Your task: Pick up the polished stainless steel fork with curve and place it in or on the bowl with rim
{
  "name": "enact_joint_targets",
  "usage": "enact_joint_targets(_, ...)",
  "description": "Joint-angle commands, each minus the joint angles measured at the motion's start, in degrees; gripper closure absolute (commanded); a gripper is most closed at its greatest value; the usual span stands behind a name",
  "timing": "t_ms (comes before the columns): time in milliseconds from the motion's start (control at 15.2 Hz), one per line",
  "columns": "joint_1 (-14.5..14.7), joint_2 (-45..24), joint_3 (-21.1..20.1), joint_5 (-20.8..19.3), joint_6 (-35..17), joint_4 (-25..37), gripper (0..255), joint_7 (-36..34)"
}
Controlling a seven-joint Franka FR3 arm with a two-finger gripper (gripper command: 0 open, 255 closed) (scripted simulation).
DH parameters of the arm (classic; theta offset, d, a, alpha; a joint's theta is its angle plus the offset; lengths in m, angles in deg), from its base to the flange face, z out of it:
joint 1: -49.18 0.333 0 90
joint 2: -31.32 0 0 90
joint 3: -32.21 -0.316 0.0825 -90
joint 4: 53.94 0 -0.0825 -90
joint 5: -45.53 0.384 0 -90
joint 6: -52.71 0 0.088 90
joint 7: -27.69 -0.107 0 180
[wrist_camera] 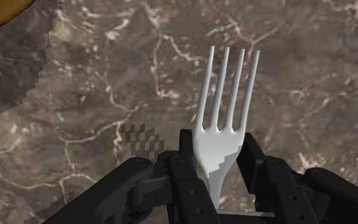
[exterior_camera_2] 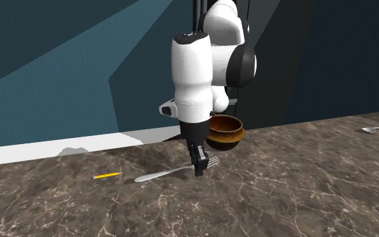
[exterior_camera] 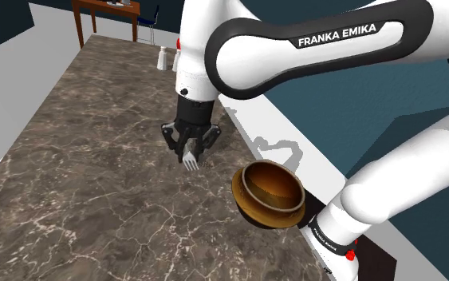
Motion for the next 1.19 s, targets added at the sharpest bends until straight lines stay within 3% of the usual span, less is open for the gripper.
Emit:
enact_joint_targets(0,0.1,0.6,0.3,0.2,1.7,1.2,255,0.1)
enact_joint_targets(1122,-0.2,3.1,2.7,0.4,15.0,12.3,255,0.2)
